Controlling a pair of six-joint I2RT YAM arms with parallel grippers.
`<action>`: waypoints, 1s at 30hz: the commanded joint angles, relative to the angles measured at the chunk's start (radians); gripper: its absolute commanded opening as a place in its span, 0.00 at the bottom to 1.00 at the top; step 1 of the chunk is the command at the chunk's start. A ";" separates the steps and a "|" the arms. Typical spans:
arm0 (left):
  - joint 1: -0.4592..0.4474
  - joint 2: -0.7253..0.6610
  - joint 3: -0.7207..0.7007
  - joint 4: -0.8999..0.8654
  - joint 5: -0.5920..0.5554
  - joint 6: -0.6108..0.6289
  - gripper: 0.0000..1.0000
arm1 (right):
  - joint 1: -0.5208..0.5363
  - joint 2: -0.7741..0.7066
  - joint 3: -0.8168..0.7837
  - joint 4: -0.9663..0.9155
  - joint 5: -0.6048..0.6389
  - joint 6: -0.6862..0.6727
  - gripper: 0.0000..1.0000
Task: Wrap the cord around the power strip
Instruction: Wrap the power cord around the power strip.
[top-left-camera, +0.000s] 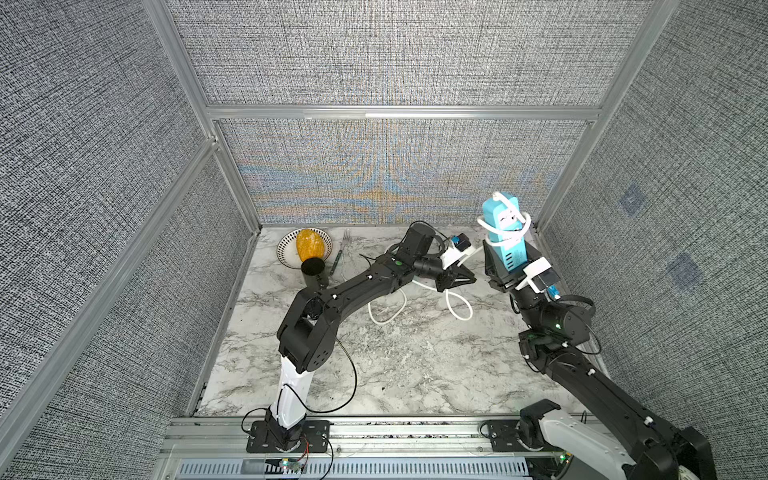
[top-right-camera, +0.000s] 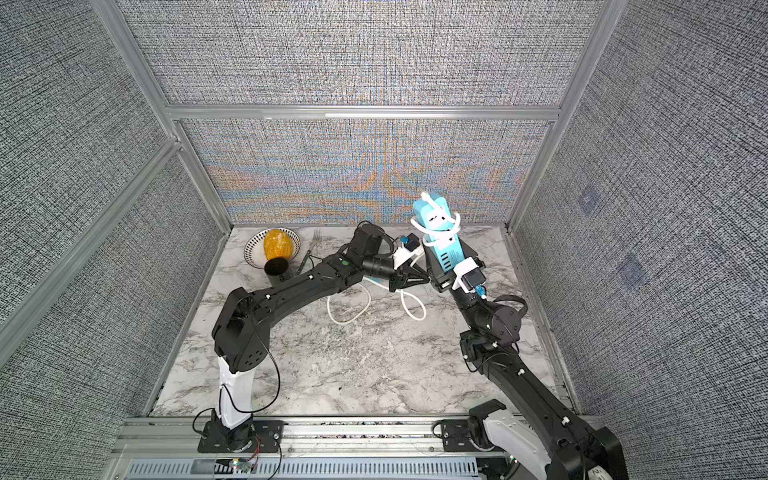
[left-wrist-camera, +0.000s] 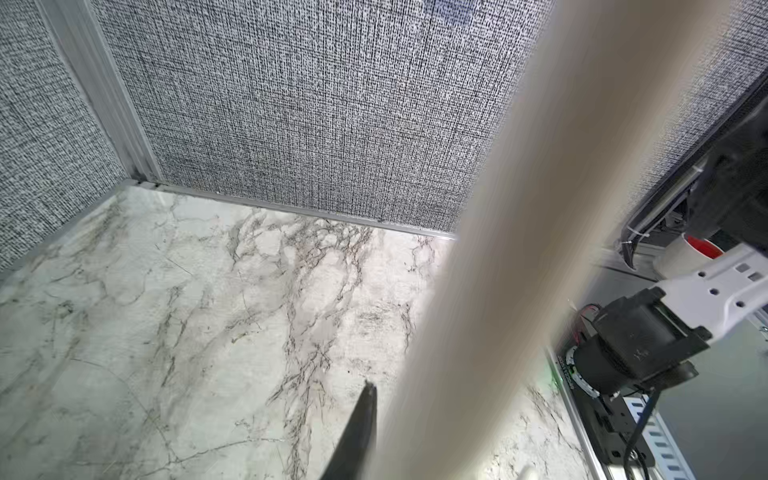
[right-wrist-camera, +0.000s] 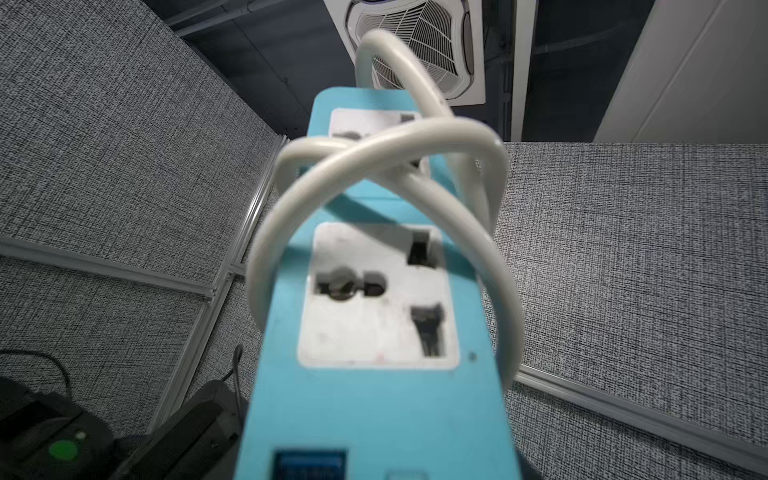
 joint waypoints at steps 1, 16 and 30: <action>-0.003 -0.015 -0.045 -0.004 0.011 0.010 0.20 | 0.001 -0.012 0.026 -0.028 0.145 -0.051 0.00; -0.019 -0.234 -0.128 -0.317 -0.323 0.265 0.00 | -0.177 0.045 0.189 -0.646 0.404 -0.074 0.00; -0.018 -0.233 0.112 -0.631 -0.871 0.563 0.00 | -0.284 -0.004 0.152 -0.818 0.216 0.098 0.00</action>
